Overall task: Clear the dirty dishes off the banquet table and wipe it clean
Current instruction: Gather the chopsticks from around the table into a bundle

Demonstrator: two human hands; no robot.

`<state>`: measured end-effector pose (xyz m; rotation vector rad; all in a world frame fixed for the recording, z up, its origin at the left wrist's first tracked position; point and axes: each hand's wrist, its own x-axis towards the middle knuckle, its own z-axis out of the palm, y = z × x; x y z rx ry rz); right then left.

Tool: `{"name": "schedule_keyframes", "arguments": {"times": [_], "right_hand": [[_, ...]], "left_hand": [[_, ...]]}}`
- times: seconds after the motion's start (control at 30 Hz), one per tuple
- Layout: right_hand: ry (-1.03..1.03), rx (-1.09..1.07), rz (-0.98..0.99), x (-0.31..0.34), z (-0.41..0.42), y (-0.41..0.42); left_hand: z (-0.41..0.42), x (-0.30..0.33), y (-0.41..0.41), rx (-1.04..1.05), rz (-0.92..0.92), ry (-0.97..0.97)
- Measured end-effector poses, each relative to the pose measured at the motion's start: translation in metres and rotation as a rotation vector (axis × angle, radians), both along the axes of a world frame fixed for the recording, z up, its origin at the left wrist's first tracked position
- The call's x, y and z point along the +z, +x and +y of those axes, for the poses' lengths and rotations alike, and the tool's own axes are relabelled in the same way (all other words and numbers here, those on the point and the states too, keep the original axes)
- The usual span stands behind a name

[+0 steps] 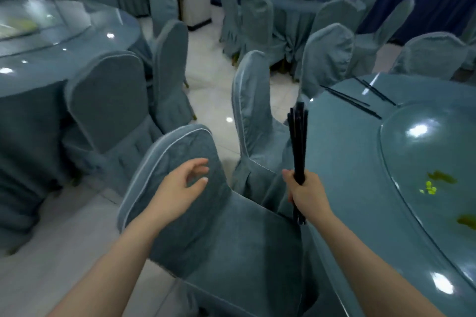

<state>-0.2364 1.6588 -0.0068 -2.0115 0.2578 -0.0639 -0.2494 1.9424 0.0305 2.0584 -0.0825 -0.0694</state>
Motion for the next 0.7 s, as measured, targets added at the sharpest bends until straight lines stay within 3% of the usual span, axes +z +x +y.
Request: {"name": "schedule_keyframes", "arguments": {"times": [0.27, 0.43, 0.57, 0.7], "right_hand": [[-0.018, 0.34, -0.086, 0.062, 0.22, 0.029], [0.196, 0.446, -0.006, 0.064, 0.351, 0.045], [0.362, 0.455, 0.082, 0.065, 0.415, 0.051], [0.358, 0.46, 0.122, 0.069, 0.448, 0.079]], "left_hand": [[0.183, 0.045, -0.014, 0.196, -0.038, -0.087], [0.298, 0.057, -0.008, 0.238, -0.072, -0.097], [0.357, 0.053, 0.001, 0.273, -0.051, -0.084], [0.391, 0.048, 0.034, 0.255, -0.012, -0.086]]}}
